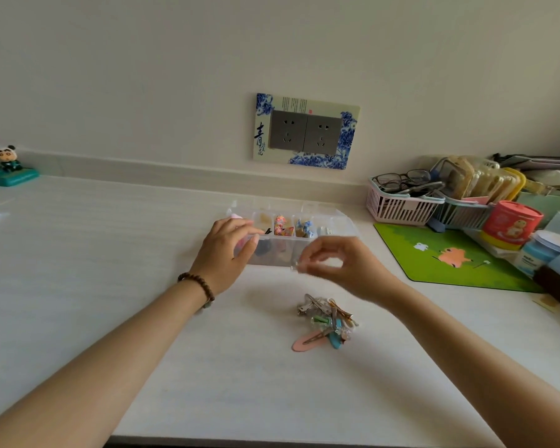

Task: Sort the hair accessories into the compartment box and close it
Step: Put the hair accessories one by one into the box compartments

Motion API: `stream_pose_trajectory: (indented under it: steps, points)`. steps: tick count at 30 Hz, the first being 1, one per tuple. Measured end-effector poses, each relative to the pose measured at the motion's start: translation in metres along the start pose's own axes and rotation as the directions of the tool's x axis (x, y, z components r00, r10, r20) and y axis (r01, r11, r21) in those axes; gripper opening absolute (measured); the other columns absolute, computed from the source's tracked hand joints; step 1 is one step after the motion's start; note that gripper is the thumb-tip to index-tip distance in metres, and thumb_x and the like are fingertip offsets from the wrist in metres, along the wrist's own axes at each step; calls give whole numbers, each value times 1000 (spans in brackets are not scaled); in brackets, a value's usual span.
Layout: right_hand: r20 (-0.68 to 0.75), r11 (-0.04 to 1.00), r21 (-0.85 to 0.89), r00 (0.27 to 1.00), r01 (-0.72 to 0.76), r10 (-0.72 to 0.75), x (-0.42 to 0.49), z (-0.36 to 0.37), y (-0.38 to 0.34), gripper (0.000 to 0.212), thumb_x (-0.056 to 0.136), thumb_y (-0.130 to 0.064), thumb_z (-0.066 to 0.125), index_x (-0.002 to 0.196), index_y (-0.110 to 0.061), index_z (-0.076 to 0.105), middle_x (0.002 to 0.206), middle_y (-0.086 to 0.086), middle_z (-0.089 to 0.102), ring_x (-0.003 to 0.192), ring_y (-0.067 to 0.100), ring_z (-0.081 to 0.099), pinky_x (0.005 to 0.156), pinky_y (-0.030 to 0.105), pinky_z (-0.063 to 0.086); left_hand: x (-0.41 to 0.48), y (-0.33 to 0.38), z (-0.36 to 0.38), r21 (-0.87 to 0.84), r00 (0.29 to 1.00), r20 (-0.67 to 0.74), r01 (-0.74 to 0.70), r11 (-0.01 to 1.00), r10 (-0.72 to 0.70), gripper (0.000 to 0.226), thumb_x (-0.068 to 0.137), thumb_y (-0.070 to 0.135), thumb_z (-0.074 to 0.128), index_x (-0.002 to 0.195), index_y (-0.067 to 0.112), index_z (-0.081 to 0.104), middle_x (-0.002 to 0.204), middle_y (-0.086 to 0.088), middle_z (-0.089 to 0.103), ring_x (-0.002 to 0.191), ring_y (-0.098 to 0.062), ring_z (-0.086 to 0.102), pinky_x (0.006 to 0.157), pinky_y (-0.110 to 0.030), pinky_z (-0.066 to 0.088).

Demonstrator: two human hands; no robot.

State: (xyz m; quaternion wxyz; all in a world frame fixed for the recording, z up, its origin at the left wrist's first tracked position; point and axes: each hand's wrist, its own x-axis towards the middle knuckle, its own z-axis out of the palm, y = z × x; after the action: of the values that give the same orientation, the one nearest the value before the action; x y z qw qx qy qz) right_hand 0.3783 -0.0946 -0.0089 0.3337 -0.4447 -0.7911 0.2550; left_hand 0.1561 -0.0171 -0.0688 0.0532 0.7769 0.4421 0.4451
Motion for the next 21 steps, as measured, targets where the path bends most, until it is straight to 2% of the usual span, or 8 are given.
stream_pose_trajectory:
  steps: [4,7,8,12,15,17,19,21]
  points:
    - [-176,1000,25,984,-6,11,50,-2,-1,15,81,-19,69,93,-11,70,88,-1,72,73,4,65,75,14,52,0,-1,-2,7,1000,11,-15,1000,15,49,86,49,31,113,21,61,118,0,58,117,-18,41,102,-34,34]
    - [-231,999,-29,973,-16,9,85,5,-2,16,82,-16,69,95,-7,72,90,4,73,64,-7,61,69,7,49,-1,-1,-3,-4,1000,5,-23,1000,23,50,87,48,33,120,18,56,119,0,59,117,-17,42,101,-33,35]
    - [-231,998,-59,973,-25,11,95,8,-1,16,82,-16,68,95,-7,72,91,5,73,64,-6,61,69,8,50,-1,-1,-4,-13,1000,0,-21,1000,21,49,87,48,33,120,18,55,118,0,59,118,-17,42,101,-33,35]
    - [-212,981,-157,974,-117,82,109,16,3,20,85,-16,64,105,-13,68,91,4,71,78,14,64,76,29,56,-1,0,-4,-20,999,16,-29,999,29,47,88,47,31,115,20,59,118,2,59,118,-14,41,101,-30,33]
    - [-247,979,-185,968,-85,37,96,13,5,18,86,-15,62,103,-16,66,88,1,68,79,12,62,68,16,49,-1,-1,-4,-24,1000,15,-16,1000,17,46,87,48,31,111,23,61,119,2,58,120,-15,39,103,-30,30]
    - [-255,985,-170,967,-39,-6,80,8,2,14,85,-15,63,98,-19,67,88,-3,68,79,7,61,69,15,46,-1,-2,-3,-28,1000,14,-10,1000,10,48,86,49,32,109,22,63,119,1,58,120,-16,39,102,-29,29]
    - [-194,987,-158,980,13,-44,60,2,-3,12,85,-18,64,96,-22,67,90,-6,70,82,7,63,74,20,49,0,-3,-1,-35,1000,8,-6,999,7,50,85,50,32,106,19,64,118,0,58,120,-18,40,101,-29,30]
    - [-89,982,-186,995,37,-54,38,-2,-6,13,84,-23,64,96,-27,67,92,-13,69,82,2,63,75,17,49,0,-2,0,-44,1000,0,-1,999,1,52,86,50,30,104,15,64,118,-2,59,120,-20,40,101,-29,30]
